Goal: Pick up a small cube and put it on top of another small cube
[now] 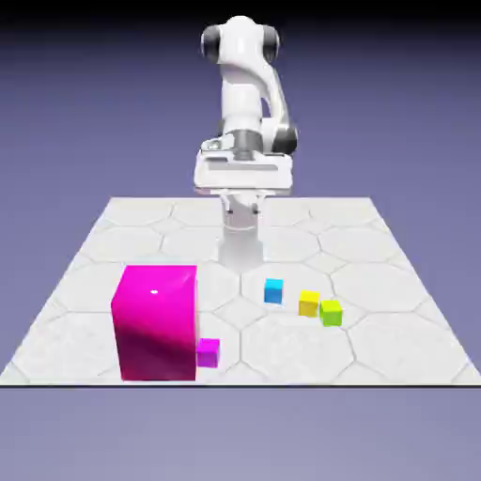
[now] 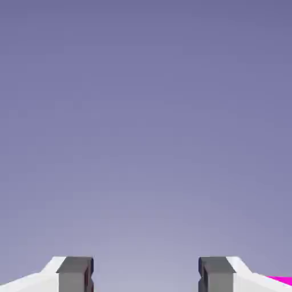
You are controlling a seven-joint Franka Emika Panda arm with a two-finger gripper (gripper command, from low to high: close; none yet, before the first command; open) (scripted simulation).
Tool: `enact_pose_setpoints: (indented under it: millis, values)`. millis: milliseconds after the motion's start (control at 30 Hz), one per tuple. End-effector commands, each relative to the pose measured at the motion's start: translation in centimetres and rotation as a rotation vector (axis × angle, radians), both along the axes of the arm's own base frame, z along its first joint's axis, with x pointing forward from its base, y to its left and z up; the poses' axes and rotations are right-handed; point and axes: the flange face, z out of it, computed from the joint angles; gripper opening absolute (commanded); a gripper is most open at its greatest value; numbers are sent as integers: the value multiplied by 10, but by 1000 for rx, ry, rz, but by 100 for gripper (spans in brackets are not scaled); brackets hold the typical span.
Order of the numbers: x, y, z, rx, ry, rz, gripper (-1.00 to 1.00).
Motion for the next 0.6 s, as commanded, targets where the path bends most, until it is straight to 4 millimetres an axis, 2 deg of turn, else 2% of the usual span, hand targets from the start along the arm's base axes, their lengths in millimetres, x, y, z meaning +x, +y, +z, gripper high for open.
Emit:
enact_pose_setpoints:
  millis: [0, 100, 233, 400, 567]
  values:
    - [2, 13, -17, -42, 69, 42, 0]
    - [0, 50, -70, -168, 272, 165, 0]
    - [-19, 91, -137, -338, 531, 331, 0]
    - [-61, 129, -208, -558, 819, 543, 0]
    - [-114, 157, -258, -787, 1048, 763, 0]
